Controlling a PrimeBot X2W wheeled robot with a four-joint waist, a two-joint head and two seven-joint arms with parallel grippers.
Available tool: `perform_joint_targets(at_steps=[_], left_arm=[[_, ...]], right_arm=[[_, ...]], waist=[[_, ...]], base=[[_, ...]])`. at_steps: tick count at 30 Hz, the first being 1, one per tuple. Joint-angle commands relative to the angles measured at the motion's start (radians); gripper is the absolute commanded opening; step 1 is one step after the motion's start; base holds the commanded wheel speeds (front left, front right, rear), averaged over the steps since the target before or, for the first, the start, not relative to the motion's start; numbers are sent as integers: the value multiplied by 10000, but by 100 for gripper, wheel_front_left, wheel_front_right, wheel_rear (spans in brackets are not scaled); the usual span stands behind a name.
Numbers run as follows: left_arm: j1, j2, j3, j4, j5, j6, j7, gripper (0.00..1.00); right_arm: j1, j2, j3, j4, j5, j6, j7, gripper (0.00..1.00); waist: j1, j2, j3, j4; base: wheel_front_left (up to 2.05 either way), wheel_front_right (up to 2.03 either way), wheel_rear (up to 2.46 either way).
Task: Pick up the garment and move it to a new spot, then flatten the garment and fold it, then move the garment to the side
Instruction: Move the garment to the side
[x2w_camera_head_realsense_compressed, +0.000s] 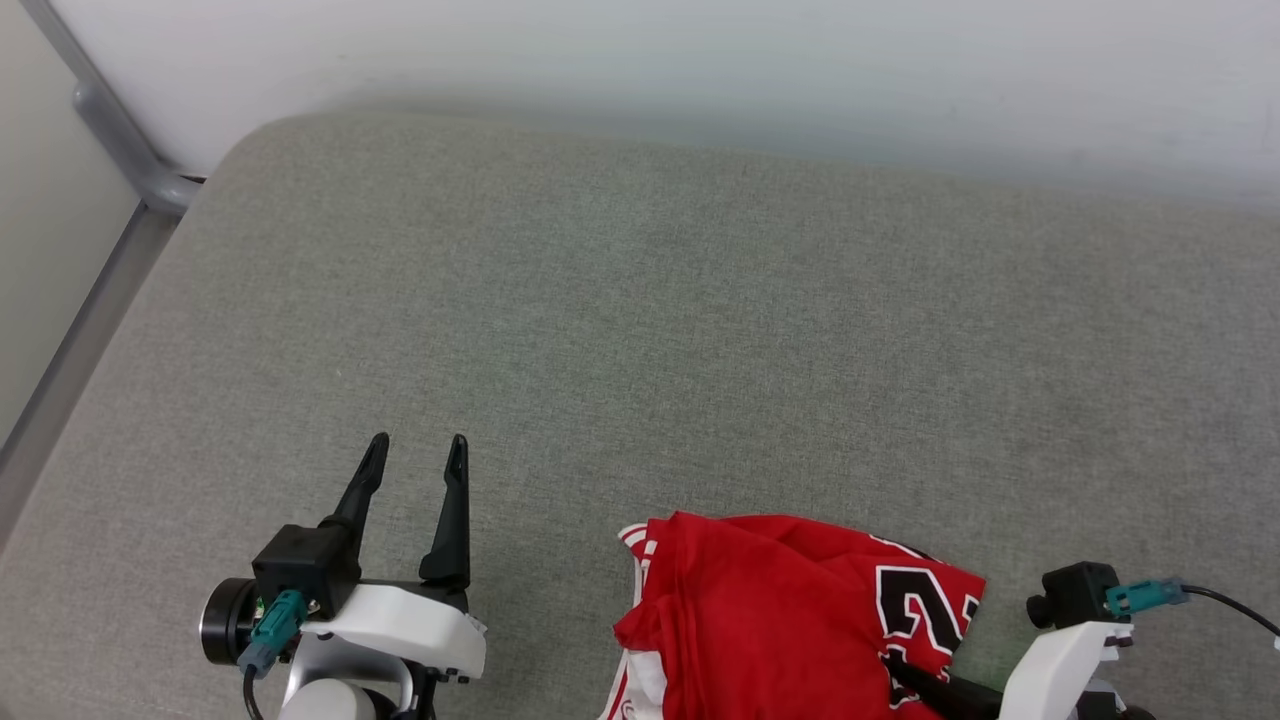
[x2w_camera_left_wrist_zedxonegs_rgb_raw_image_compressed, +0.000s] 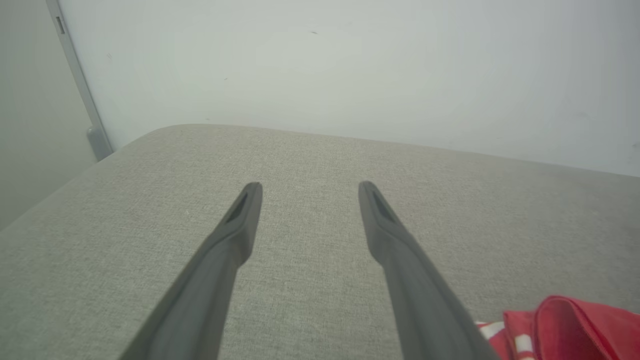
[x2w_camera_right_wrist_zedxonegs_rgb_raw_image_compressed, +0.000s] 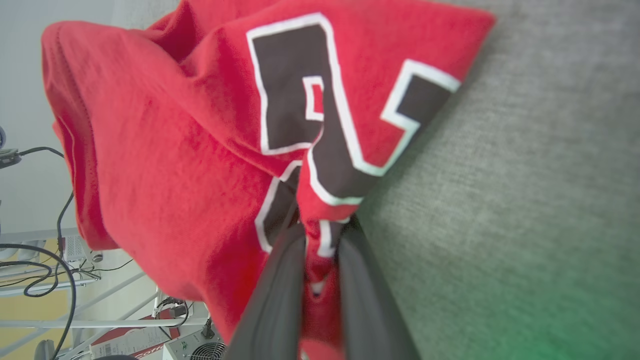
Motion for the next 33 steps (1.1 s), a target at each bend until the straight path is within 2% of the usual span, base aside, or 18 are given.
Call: perform_joint_targets(at_steps=[1,7,12,16,19,27,33], left_arm=[[34,-30,81,84,73,-66,-21,100],[204,-41,186,149,200,-141,-21,100],[437,14,310,-3,348,-169,-21,100],[571,-38,363,-201,425,-152,-21,100],[674,-76,395,-368,482,-127,-21,100],[183,4,217,-702,816,-252,-21,100],[-255,144,146,-1020,948,-265,-6,100]], right_arm=[[-55,-10,272,139,-19,-20,-90,0],[-310,-343,452,-66,-464,-19,-515,0],[-544,-619,349,-233,-1940,-17,-617,0],[-651,-790,11,-647,-3020,-19,-408,0],[-788,-932,-154,-1100,-3580,-17,-118,0],[-1237,-1440,-737,-1705,-4135,-17,324,0],[-2056,-1409,-1036,-1446,-4321,-17,-78,0]], waist=[[-1,0,-144,-52],[-1,0,-569,-266],[-1,0,-892,-842],[-1,0,-974,-1572],[-1,0,-954,-2373],[-1,0,-139,-4152],[-1,0,994,-5224]], base=[[0,0,0],[0,0,0],[0,0,0],[0,0,0],[0,0,0],[0,0,0],[0,0,0]])
